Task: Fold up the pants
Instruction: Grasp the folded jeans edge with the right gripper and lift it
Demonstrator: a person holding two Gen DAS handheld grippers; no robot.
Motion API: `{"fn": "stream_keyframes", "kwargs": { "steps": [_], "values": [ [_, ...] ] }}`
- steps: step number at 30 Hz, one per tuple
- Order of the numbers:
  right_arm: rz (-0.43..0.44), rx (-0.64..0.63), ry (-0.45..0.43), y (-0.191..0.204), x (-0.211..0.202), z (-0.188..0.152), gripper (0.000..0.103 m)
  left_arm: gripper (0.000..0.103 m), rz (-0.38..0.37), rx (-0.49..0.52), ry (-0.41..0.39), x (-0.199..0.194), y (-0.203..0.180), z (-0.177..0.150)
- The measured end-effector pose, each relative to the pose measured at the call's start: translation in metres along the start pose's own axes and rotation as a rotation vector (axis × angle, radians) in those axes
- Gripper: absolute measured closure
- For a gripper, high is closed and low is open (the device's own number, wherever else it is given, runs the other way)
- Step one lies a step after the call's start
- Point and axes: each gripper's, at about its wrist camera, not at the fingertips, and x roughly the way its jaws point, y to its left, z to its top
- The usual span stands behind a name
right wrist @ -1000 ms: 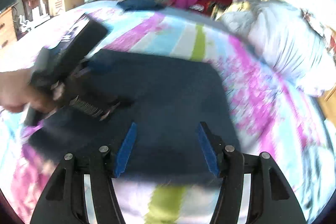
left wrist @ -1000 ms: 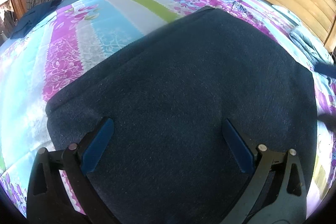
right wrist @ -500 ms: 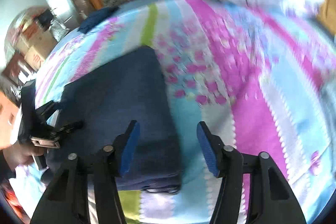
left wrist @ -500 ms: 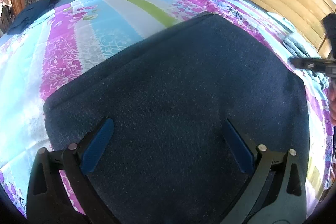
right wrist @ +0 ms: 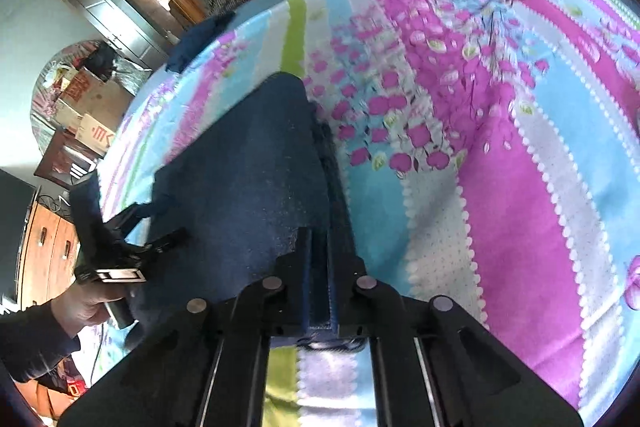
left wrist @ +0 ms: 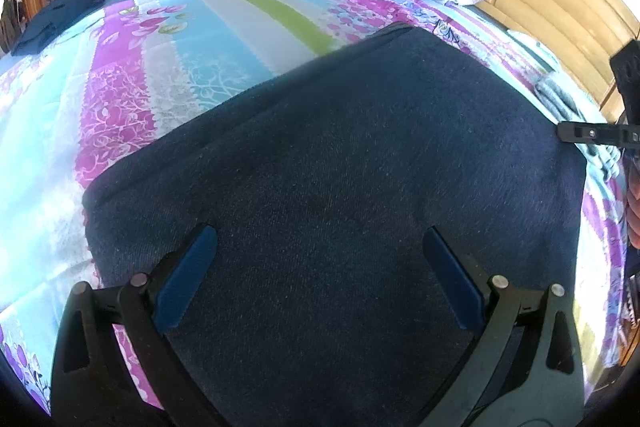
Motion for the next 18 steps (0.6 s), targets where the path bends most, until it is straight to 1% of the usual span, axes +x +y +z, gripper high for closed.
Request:
{"fn": "stream_keyframes", "kwargs": {
  "steps": [2, 3, 4, 6, 7, 8, 9, 10, 11, 12, 13, 14, 16, 17, 18],
  "values": [
    [-0.003, 0.024, -0.004, -0.002, -0.008, -0.004, 0.1, 0.0, -0.001, -0.01, 0.004, -0.003, 0.001, 0.0],
    [-0.014, 0.03, -0.005, -0.005, -0.011, -0.007, 0.103, 0.0, 0.006, -0.01, 0.003, -0.004, 0.001, -0.001],
    [-0.041, 0.029, 0.004, -0.01, -0.011, -0.011, 0.103, 0.0, 0.008, -0.009, 0.001, -0.004, 0.0, -0.002],
    [-0.081, 0.074, 0.054, -0.032, -0.001, -0.023, 0.103, 0.0, 0.027, 0.007, 0.003, 0.0, -0.002, -0.004],
    [-0.115, 0.074, 0.096, -0.041, 0.008, -0.03, 0.103, 0.0, 0.049, 0.032, 0.01, 0.003, -0.006, -0.004],
    [-0.139, 0.061, 0.097, -0.041, 0.007, -0.031, 0.102, 0.0, 0.071, 0.056, 0.02, 0.006, -0.01, -0.006],
    [-0.137, 0.046, 0.088, -0.039, 0.005, -0.031, 0.1, 0.0, 0.088, 0.08, 0.031, 0.007, -0.015, -0.005],
    [-0.128, 0.027, 0.073, -0.034, 0.0, -0.029, 0.096, 0.0, 0.075, 0.077, 0.04, 0.005, -0.015, -0.003],
    [-0.124, 0.002, 0.058, -0.028, -0.005, -0.025, 0.09, 0.0, 0.061, 0.056, 0.043, 0.002, -0.012, -0.002],
    [-0.121, -0.013, 0.053, -0.024, -0.007, -0.022, 0.066, 0.0, 0.063, 0.016, 0.031, -0.006, -0.007, -0.002],
    [-0.118, -0.03, 0.051, -0.02, -0.008, -0.02, 0.056, 0.0, 0.076, -0.013, 0.012, -0.014, -0.002, -0.002],
    [-0.139, -0.049, 0.05, -0.017, -0.01, -0.016, 0.056, 0.0, 0.091, -0.055, -0.006, -0.025, 0.006, -0.003],
    [-0.143, -0.077, 0.047, -0.013, -0.015, -0.009, 0.055, 0.0, 0.116, -0.125, -0.04, -0.046, 0.018, -0.008],
    [-0.142, -0.088, 0.033, -0.01, -0.02, -0.006, 0.054, 0.0, 0.114, -0.168, -0.045, -0.057, 0.025, -0.015],
    [-0.131, -0.09, 0.029, -0.008, -0.023, -0.004, 0.05, 0.0, 0.106, -0.201, -0.035, -0.063, 0.032, -0.021]
  ]
}}
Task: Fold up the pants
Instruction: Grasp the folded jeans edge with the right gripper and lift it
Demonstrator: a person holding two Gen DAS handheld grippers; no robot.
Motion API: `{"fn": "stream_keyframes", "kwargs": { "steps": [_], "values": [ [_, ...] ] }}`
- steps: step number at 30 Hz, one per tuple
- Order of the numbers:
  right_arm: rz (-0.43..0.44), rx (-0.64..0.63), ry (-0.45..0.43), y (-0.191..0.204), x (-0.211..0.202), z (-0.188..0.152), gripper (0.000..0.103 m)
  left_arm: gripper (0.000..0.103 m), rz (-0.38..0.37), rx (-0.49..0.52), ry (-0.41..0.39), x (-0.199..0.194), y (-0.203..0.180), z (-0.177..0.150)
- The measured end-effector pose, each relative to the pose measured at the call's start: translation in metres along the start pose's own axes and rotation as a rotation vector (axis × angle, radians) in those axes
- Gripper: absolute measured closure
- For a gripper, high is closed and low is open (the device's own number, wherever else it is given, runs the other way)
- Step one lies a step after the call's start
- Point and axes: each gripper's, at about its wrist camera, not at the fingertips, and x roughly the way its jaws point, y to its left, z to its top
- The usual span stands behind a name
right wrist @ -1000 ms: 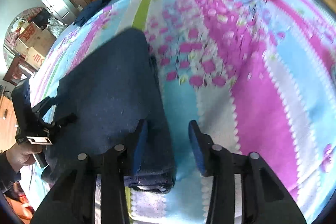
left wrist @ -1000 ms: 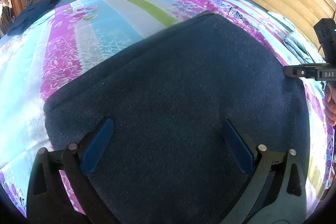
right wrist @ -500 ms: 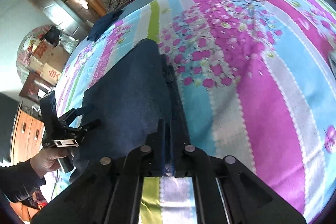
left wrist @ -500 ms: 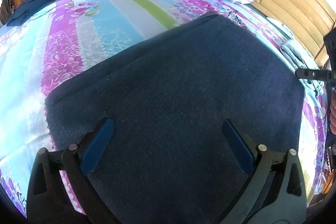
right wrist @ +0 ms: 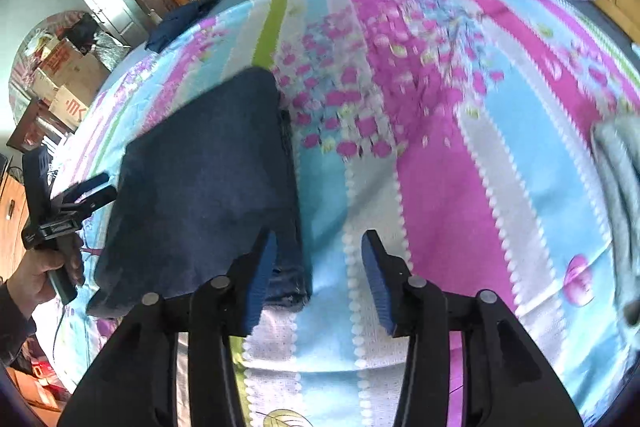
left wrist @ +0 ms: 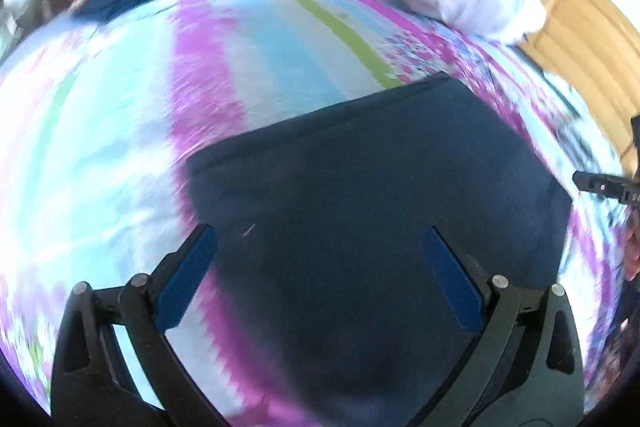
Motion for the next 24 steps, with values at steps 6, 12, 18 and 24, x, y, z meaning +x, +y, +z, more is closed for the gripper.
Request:
{"fn": "stream_keyframes", "kwargs": {
  "steps": [6, 12, 18, 24],
  "values": [
    [0.204, 0.085, 0.106, -0.013, 0.023, 0.031, 0.037, 0.0, -0.1, -0.293, 0.089, -0.013, 0.063, -0.042],
    [0.392, 0.072, 0.319, -0.015, 0.083, 0.079, 0.035, 0.0, -0.25, -0.464, 0.094, 0.001, 0.088, -0.045],
    [0.444, 0.049, 0.425, -0.018, 0.127, 0.096, 0.035, 0.006, -0.328, -0.432, 0.124, 0.005, 0.07, -0.036],
    [0.511, 0.055, 0.527, -0.018, 0.161, 0.08, 0.035, 0.006, -0.347, -0.447, 0.147, 0.01, 0.067, -0.043]
  ]
}}
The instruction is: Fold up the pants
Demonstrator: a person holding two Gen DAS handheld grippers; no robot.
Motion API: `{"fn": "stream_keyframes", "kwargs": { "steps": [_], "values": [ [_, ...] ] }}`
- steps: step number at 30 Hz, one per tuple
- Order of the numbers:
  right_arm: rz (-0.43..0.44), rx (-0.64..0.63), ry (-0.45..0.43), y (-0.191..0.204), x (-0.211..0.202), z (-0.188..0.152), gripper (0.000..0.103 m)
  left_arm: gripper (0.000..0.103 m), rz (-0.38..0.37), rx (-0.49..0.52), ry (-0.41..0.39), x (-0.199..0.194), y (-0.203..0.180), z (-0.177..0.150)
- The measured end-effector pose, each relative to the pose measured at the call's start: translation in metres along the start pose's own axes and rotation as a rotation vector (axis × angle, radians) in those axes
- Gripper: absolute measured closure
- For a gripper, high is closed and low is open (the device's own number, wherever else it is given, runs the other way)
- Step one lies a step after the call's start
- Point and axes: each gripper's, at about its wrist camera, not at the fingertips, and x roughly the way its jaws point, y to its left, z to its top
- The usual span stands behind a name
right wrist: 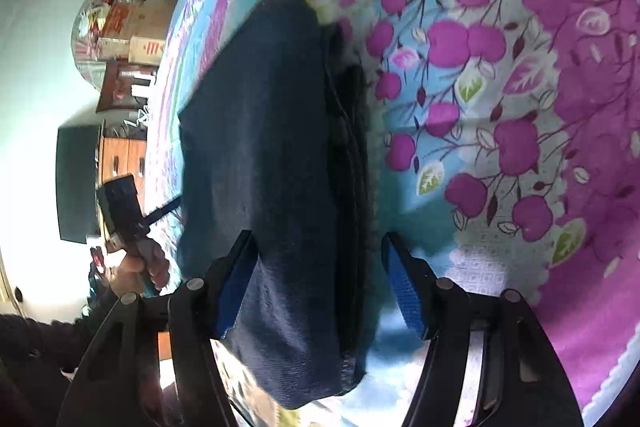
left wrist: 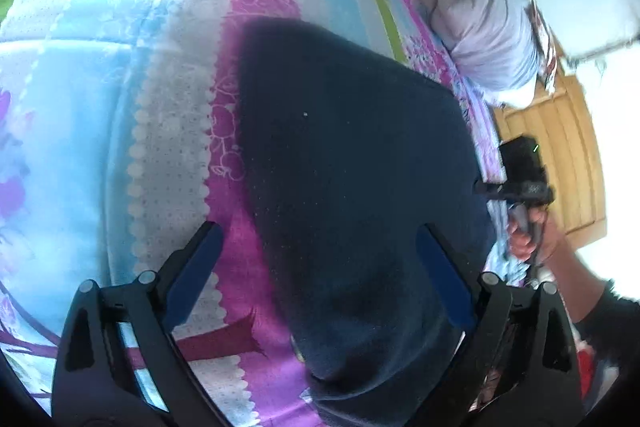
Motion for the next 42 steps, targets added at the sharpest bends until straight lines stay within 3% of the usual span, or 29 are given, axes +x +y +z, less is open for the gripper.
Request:
{"fn": "stream_keyframes", "kwargs": {
  "steps": [4, 5, 10, 15, 18, 21, 23, 25, 27, 29, 32, 35, 42],
  "values": [
    [0.119, 0.011, -0.003, -0.008, 0.004, 0.001, 0.035, 0.006, -0.06, 0.066, 0.052, 0.013, -0.015, 0.001],
    [0.152, 0.01, 0.002, -0.008, 0.008, 0.002, 0.035, 0.006, -0.041, 0.096, 0.061, 0.02, -0.023, 0.001],
    [0.174, -0.009, 0.01, -0.004, 0.026, 0.01, 0.035, 0.01, -0.022, 0.076, 0.039, 0.02, -0.021, 0.005],
    [0.178, -0.009, 0.01, -0.009, 0.024, 0.008, 0.047, 0.015, 0.066, 0.06, 0.022, 0.004, -0.016, -0.001],
    [0.142, -0.036, 0.01, -0.005, 0.026, 0.007, 0.047, 0.014, 0.107, 0.052, 0.024, 0.012, -0.016, 0.001],
    [0.115, -0.046, -0.004, -0.001, 0.027, 0.006, 0.048, 0.012, 0.172, 0.123, 0.028, 0.024, -0.032, 0.008],
    [0.095, -0.047, -0.019, 0.006, 0.028, 0.003, 0.047, 0.0, 0.159, 0.129, 0.014, 0.03, -0.034, 0.011],
    [0.112, -0.022, -0.025, 0.006, 0.03, 0.002, 0.042, 0.0, 0.155, 0.127, -0.013, 0.035, -0.034, 0.014],
    [0.162, 0.009, -0.017, 0.0, 0.03, 0.004, 0.039, 0.0, 0.198, 0.152, -0.02, 0.041, -0.04, 0.015],
    [0.19, 0.035, 0.0, -0.004, 0.03, 0.008, 0.039, 0.0, 0.288, 0.226, -0.027, 0.052, -0.052, 0.012],
    [0.163, -0.003, 0.023, 0.002, 0.033, 0.01, 0.039, 0.0, 0.381, 0.292, -0.021, 0.063, -0.061, 0.008],
    [0.133, -0.025, 0.03, 0.008, 0.035, 0.011, 0.04, 0.002, 0.366, 0.236, 0.0, 0.06, -0.059, 0.018],
    [0.048, -0.068, 0.05, 0.02, 0.041, 0.014, 0.039, 0.0, 0.463, 0.237, 0.008, 0.071, -0.067, 0.023]
  ]
}}
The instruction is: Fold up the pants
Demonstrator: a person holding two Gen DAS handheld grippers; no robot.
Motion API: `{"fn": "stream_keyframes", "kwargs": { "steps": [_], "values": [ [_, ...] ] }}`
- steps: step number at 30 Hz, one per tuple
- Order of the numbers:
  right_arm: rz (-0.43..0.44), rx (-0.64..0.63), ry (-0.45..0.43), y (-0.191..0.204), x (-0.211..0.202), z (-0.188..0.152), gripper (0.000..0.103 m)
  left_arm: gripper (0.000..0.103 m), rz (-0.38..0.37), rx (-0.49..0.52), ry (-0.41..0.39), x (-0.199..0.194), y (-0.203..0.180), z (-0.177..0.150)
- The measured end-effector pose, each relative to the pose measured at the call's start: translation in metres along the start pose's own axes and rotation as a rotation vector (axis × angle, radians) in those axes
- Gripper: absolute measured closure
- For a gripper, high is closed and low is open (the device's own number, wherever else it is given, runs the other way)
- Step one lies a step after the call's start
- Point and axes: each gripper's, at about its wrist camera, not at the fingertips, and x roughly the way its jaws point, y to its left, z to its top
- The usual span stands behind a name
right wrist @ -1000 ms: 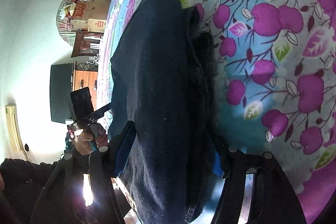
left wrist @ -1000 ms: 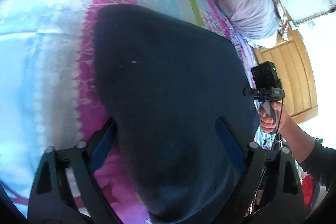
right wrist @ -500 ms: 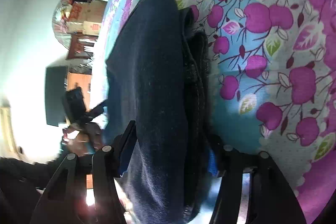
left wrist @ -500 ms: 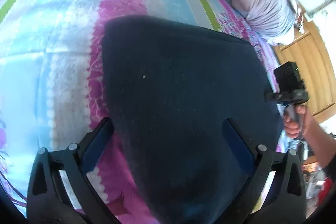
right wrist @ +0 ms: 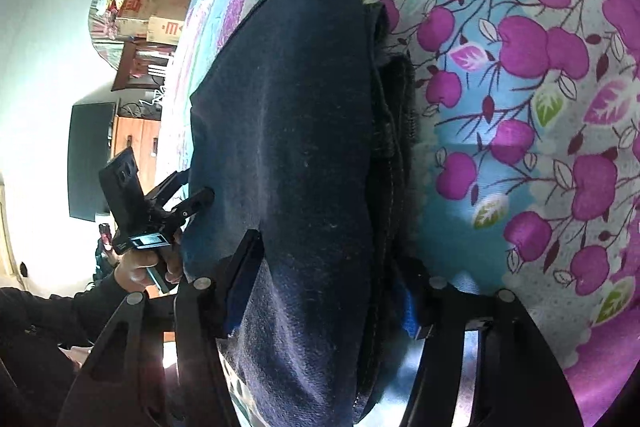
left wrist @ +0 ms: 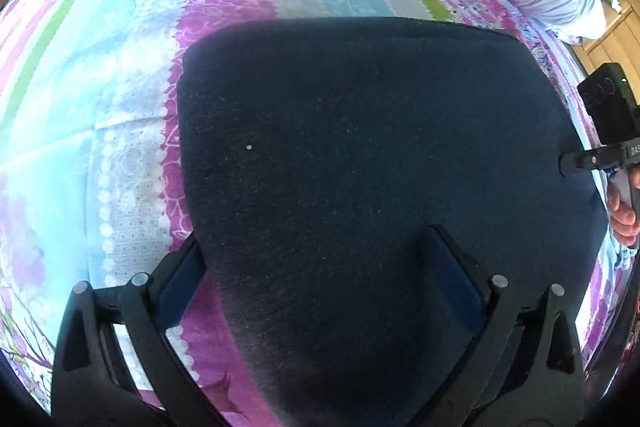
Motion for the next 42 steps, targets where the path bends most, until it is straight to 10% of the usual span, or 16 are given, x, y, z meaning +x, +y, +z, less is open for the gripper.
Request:
{"fn": "stream_keyframes", "kwargs": {
  "steps": [23, 32, 42],
  "values": [
    [-0.038, -0.02, 0.01, 0.015, 0.012, 0.002, 0.029, 0.003, -0.042, 0.015, -0.036, -0.007, 0.003, -0.011],
    [-0.148, -0.055, -0.048, 0.028, 0.013, -0.007, 0.063, 0.071, -0.079, -0.038, -0.077, -0.029, 0.023, -0.014],
    [-0.025, 0.043, -0.135, 0.017, -0.002, -0.024, 0.072, 0.082, -0.231, -0.08, -0.072, -0.038, 0.046, -0.015]
  ]
}}
